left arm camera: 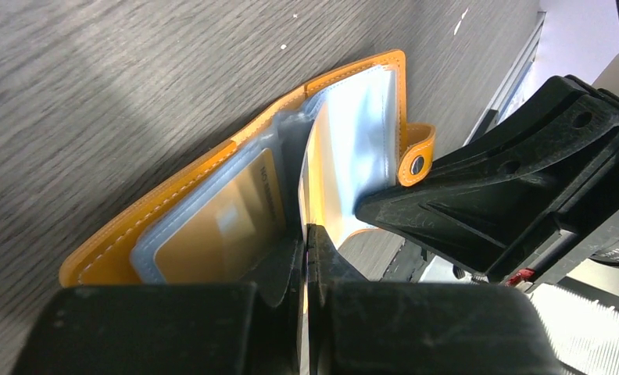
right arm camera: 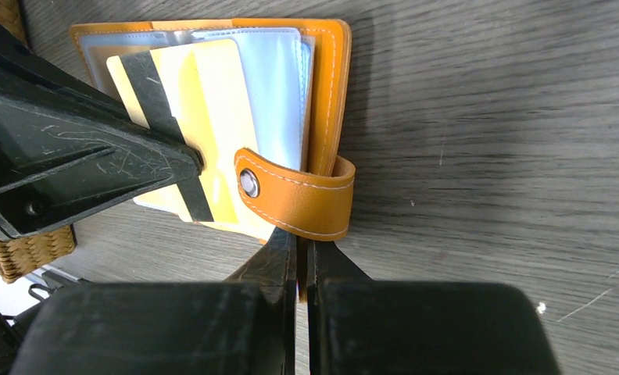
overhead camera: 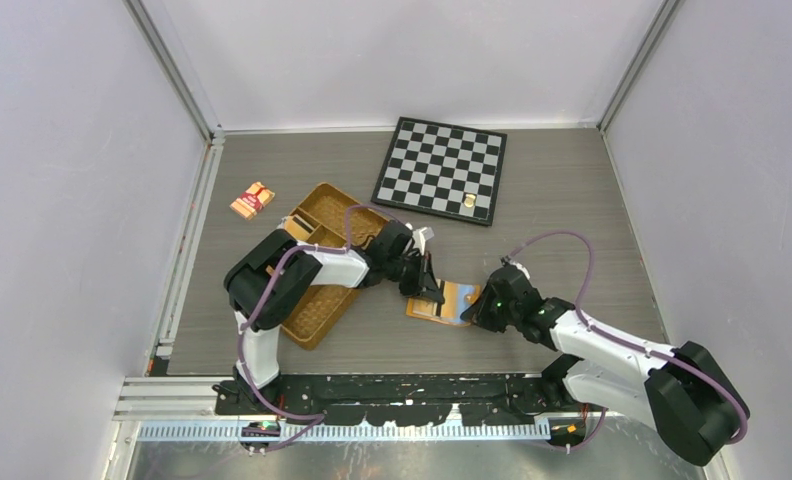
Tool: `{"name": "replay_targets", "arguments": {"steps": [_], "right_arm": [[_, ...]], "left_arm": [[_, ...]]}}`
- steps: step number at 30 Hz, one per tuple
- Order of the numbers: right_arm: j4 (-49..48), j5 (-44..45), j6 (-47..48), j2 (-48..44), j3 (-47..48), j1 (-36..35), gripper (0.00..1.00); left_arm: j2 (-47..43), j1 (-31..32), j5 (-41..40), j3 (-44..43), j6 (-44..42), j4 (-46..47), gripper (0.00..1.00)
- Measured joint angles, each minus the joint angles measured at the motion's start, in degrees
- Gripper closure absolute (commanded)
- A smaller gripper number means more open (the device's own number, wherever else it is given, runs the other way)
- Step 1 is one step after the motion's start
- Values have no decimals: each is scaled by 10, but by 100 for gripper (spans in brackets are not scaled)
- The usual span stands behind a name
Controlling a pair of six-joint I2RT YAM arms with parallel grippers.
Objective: Put the credit cards into the card holder
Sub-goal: Insert the credit card into the card holder.
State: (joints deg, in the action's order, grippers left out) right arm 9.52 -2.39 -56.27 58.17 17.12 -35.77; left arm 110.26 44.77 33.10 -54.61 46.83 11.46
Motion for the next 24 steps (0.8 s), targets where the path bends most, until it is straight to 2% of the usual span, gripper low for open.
{"name": "replay_targets", "arguments": {"steps": [4,8,10,17,19,24], "right_arm": [[17,5,-4,-15,0,0,79],[58,12,-7,-47,0,0,74],[77,18,-8,-66,-1,0,76],[94,24,-16,-96,-8,0,96],[94,24,-16,-95,-8,0,99],[89,24,-17,-81,-8,0,99]], "left_arm": [[-1,5,-12,-7,-7,-12,100],[-3,11,-21,-14,-13,-23,100],[-3,11,-21,-14,-14,-25,100],[-3,11,-21,-15,-20,-26,99],[-3,11,-21,-15,-21,-27,91],[-7,11,-32,-23,-33,-53,69]]}}
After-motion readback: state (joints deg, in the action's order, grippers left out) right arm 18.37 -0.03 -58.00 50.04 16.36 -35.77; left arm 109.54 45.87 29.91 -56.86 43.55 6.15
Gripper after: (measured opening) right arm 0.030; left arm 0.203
